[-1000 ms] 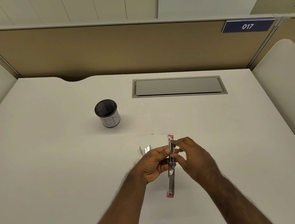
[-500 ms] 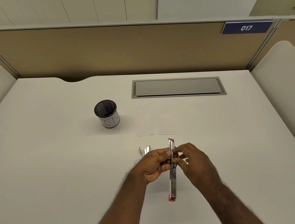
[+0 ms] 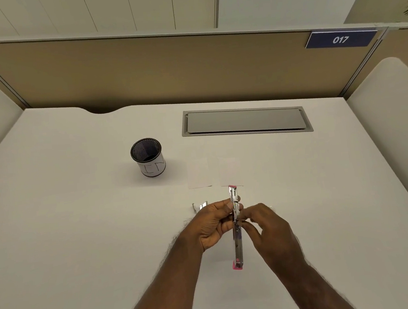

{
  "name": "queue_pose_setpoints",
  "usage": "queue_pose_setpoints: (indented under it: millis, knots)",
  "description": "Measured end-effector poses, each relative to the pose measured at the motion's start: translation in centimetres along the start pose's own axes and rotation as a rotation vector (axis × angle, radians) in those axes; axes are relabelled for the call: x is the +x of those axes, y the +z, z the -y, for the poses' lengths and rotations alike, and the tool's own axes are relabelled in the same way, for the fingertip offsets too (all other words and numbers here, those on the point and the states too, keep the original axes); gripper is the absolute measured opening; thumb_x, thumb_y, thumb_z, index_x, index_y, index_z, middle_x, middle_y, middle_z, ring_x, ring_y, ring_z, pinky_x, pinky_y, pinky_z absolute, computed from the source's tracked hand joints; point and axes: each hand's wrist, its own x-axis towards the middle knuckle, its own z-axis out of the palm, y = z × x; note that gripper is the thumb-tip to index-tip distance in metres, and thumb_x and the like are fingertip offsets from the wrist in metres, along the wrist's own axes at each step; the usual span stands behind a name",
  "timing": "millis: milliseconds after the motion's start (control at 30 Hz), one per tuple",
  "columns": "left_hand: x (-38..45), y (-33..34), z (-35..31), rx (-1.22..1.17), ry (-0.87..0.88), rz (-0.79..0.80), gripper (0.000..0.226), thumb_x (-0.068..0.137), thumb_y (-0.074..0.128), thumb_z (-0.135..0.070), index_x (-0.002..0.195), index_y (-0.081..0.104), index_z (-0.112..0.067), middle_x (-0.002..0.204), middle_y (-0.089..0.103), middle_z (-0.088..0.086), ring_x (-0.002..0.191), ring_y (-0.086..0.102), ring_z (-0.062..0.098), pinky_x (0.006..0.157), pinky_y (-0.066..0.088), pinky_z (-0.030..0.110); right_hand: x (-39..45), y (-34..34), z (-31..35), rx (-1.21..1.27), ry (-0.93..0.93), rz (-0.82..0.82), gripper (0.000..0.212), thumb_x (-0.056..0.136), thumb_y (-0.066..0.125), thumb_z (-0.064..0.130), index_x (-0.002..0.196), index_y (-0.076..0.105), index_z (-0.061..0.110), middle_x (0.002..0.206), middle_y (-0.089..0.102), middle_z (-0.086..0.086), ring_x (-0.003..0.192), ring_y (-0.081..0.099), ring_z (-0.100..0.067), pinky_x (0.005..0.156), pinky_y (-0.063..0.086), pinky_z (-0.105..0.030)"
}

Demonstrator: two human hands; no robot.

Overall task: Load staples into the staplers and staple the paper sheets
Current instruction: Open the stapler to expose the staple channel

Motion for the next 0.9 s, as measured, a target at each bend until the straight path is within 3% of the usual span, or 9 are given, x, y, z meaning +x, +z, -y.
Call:
queue_pose_setpoints:
  millis: [167, 300, 400, 500, 567, 667, 733, 900]
  knots:
    - [-0.5, -0.3, 0.2, 0.009, -0.009, 0.023, 0.026, 0.096, 0.051, -0.006, 0.118, 0.064, 0.001, 0.093, 0.074, 0.012, 0.083, 0.072, 0.022, 0.064, 0.06, 0.027, -1.0, -0.8, 0.0, 0.055, -0.007, 0.043, 0.014, 0.087, 0.065, 0.038, 0.1, 0.064, 0.033, 0.1, 0.065, 0.021, 0.094, 0.061, 0.002, 0.075, 0.054, -0.019]
    - [-0.6, 0.2, 0.1, 0.073, -0.011, 0.101, 0.029, 0.095, 0.053, -0.008, 0.122, 0.063, 0.0, 0.103, 0.073, 0.016, 0.092, 0.072, 0.024, 0.078, 0.06, 0.03, -0.1, -1.3, 0.1, 0.153, 0.062, -0.04, 0.015, 0.096, 0.053, 0.026, 0.105, 0.065, 0.03, 0.102, 0.063, 0.019, 0.098, 0.061, -0.002, 0.075, 0.054, -0.019]
    - [-0.6, 0.7, 0.1, 0.112, -0.013, 0.125, 0.026, 0.096, 0.052, -0.009, 0.118, 0.065, -0.002, 0.104, 0.073, 0.014, 0.093, 0.072, 0.023, 0.077, 0.06, 0.029, 1.1, -1.5, -0.6, 0.081, 0.109, -0.046, 0.02, 0.097, 0.053, 0.022, 0.11, 0.067, 0.028, 0.101, 0.062, 0.015, 0.096, 0.058, -0.003, 0.074, 0.055, -0.026]
    - [-0.9, 1.2, 0.2, 0.127, -0.023, 0.133, 0.027, 0.098, 0.048, -0.008, 0.12, 0.062, 0.001, 0.094, 0.075, 0.009, 0.082, 0.073, 0.018, 0.072, 0.06, 0.026, 1.3, -1.5, -0.8, -0.051, 0.079, 0.01, 0.022, 0.096, 0.051, 0.027, 0.112, 0.067, 0.03, 0.102, 0.059, 0.013, 0.088, 0.06, -0.007, 0.068, 0.056, -0.028]
    - [-0.9, 1.2, 0.1, 0.139, -0.017, 0.129, 0.029, 0.098, 0.048, -0.008, 0.122, 0.061, 0.001, 0.093, 0.074, 0.01, 0.08, 0.072, 0.018, 0.072, 0.061, 0.027, 1.3, -1.6, -0.6, -0.13, 0.065, 0.03, 0.023, 0.096, 0.052, 0.029, 0.113, 0.067, 0.03, 0.106, 0.059, 0.013, 0.085, 0.062, -0.009, 0.065, 0.055, -0.024]
    - [-0.8, 1.1, 0.1, 0.149, -0.014, 0.114, 0.028, 0.098, 0.049, -0.008, 0.122, 0.061, 0.001, 0.091, 0.074, 0.01, 0.078, 0.072, 0.018, 0.069, 0.061, 0.028, 1.4, -1.9, -0.4, -0.23, 0.036, 0.057, 0.023, 0.094, 0.056, 0.03, 0.114, 0.067, 0.032, 0.109, 0.06, 0.013, 0.075, 0.061, -0.006, 0.056, 0.038, -0.008]
    - [-0.9, 1.0, 0.0, 0.141, -0.012, 0.106, 0.027, 0.098, 0.049, -0.008, 0.121, 0.062, 0.0, 0.088, 0.073, 0.01, 0.076, 0.071, 0.017, 0.068, 0.061, 0.027, 1.5, -2.1, -0.5, -0.273, 0.01, 0.093, 0.023, 0.093, 0.057, 0.033, 0.113, 0.067, 0.035, 0.11, 0.061, 0.014, 0.071, 0.06, -0.005, 0.054, 0.031, -0.007]
    - [-0.9, 0.9, 0.2, 0.137, -0.01, 0.089, 0.026, 0.097, 0.05, -0.007, 0.117, 0.064, 0.0, 0.089, 0.073, 0.012, 0.075, 0.072, 0.017, 0.067, 0.061, 0.027, 1.7, -2.9, -0.7, -0.357, -0.084, 0.153, 0.021, 0.086, 0.066, 0.034, 0.105, 0.067, 0.042, 0.109, 0.061, 0.016, 0.067, 0.062, -0.007, 0.048, 0.039, -0.016]
